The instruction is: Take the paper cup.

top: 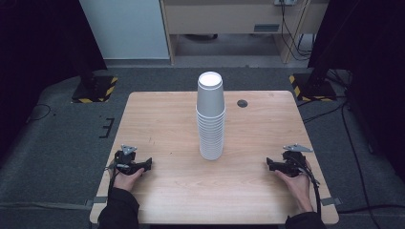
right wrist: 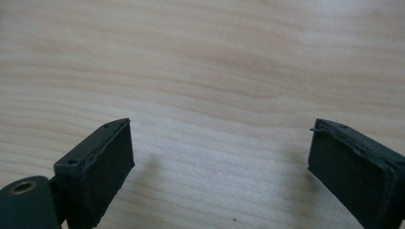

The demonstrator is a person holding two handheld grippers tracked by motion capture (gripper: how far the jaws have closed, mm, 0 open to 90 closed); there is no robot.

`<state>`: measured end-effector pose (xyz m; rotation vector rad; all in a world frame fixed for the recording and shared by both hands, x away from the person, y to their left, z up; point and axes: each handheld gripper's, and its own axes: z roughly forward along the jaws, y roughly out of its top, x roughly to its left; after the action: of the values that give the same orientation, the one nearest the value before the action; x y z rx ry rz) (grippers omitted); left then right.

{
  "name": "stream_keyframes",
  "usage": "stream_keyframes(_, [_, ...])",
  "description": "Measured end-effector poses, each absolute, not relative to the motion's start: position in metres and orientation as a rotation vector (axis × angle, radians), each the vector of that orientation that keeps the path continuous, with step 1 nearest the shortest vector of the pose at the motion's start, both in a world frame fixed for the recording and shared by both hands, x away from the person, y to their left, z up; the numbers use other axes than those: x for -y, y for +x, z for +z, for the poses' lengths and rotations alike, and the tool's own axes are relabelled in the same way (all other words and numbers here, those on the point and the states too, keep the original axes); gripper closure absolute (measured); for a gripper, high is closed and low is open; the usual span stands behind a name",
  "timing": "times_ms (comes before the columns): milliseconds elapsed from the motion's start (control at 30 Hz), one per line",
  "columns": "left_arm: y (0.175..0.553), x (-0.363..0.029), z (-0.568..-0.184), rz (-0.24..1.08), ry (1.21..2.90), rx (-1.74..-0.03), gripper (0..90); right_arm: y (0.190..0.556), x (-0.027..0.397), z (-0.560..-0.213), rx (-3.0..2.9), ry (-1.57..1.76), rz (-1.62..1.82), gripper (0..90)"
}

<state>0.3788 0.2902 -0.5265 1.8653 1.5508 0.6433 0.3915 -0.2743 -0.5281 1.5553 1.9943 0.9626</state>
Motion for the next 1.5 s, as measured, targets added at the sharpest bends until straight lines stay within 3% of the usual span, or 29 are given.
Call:
stream_keyframes(400, [0.366,-0.271,-0.498,0.645,1.732,-1.393,13.4,0.381,0.272,-0.498,-1.911,1.448,1.175,6.9])
stream_keyframes(1500, [0.347,-0.22,-0.434,0.618,1.65,-1.106,15.9,0.358,0.242,-0.407,-1.803,1.196,1.487,8.0])
